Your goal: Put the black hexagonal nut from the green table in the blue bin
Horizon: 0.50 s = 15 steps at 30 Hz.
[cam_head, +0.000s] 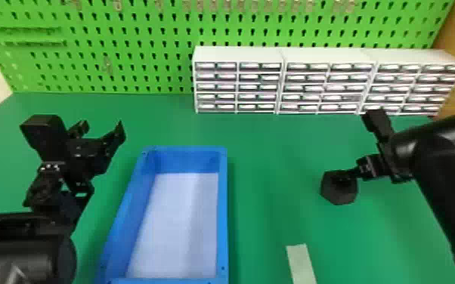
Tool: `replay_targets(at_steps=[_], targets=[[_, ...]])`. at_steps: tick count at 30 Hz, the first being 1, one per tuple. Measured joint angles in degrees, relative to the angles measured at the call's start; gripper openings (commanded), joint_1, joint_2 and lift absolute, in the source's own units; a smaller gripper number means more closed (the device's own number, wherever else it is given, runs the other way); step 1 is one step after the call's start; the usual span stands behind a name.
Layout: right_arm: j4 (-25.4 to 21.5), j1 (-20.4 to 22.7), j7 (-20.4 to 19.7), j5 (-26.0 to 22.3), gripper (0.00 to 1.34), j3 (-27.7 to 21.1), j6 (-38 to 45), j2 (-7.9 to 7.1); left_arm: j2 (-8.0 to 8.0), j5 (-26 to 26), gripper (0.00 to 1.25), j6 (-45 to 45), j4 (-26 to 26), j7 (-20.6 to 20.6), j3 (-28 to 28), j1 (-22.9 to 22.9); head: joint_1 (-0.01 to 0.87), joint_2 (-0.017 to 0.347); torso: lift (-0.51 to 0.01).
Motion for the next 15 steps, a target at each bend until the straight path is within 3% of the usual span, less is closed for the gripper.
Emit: replay_targets(at_steps=[9, 15], targets=[[2.86, -0.47, 0.0, 0.75, 0.84, -0.7, -1.89, 0.85, 0.03, -0.02, 0.79, 0.0, 0.0, -0.01, -0.14, -0.12, 0.686, 0.052, -0.097], [3.48, -0.54, -0.12, 1.02, 0.7, -1.0, -2.4, 0.99, 0.03, -0.02, 0.79, 0.0, 0.01, 0.0, -0.17, -0.19, 0.686, 0.052, -0.097]])
